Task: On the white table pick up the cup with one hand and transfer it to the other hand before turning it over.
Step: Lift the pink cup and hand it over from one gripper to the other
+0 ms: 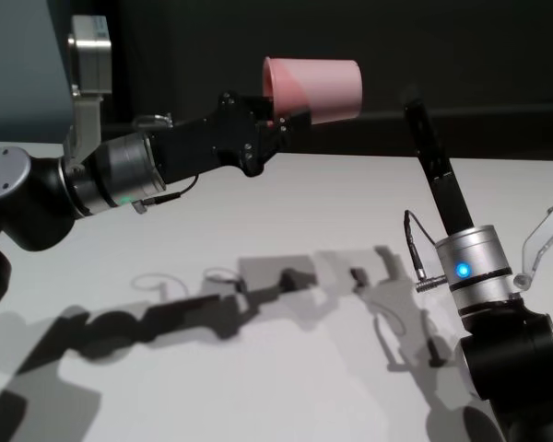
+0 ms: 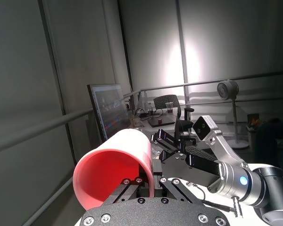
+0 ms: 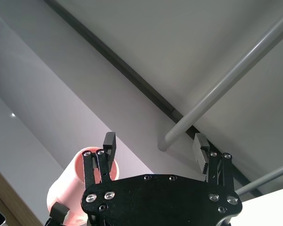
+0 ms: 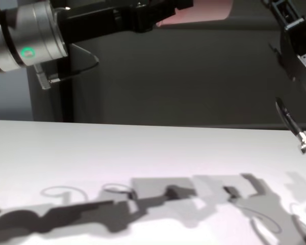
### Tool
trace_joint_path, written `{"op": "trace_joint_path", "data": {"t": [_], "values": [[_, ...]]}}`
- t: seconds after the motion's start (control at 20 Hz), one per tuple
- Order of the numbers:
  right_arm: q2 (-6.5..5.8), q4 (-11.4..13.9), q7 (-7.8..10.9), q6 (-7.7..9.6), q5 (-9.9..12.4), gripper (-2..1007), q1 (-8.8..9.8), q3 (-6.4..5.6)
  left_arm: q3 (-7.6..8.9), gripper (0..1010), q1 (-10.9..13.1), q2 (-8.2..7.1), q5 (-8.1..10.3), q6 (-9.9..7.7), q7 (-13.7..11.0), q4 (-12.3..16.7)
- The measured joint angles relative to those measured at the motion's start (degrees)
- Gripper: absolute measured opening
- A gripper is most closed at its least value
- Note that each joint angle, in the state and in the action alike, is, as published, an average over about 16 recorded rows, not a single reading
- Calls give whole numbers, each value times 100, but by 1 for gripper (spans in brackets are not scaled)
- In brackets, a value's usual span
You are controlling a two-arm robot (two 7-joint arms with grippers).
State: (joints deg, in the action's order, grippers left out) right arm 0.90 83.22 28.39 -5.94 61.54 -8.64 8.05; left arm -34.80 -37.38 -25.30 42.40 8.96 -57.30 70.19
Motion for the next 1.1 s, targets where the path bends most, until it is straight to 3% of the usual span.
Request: {"op": "trace_joint_path", "data": {"t": [0.55, 1.1], "values": [[8, -110, 221, -75, 157, 1002, -120, 266, 0, 48, 0, 0, 0, 0, 0, 0], [-29, -151, 334, -137, 284, 1002, -185, 434, 0, 48, 0, 0, 0, 0, 0, 0]]}}
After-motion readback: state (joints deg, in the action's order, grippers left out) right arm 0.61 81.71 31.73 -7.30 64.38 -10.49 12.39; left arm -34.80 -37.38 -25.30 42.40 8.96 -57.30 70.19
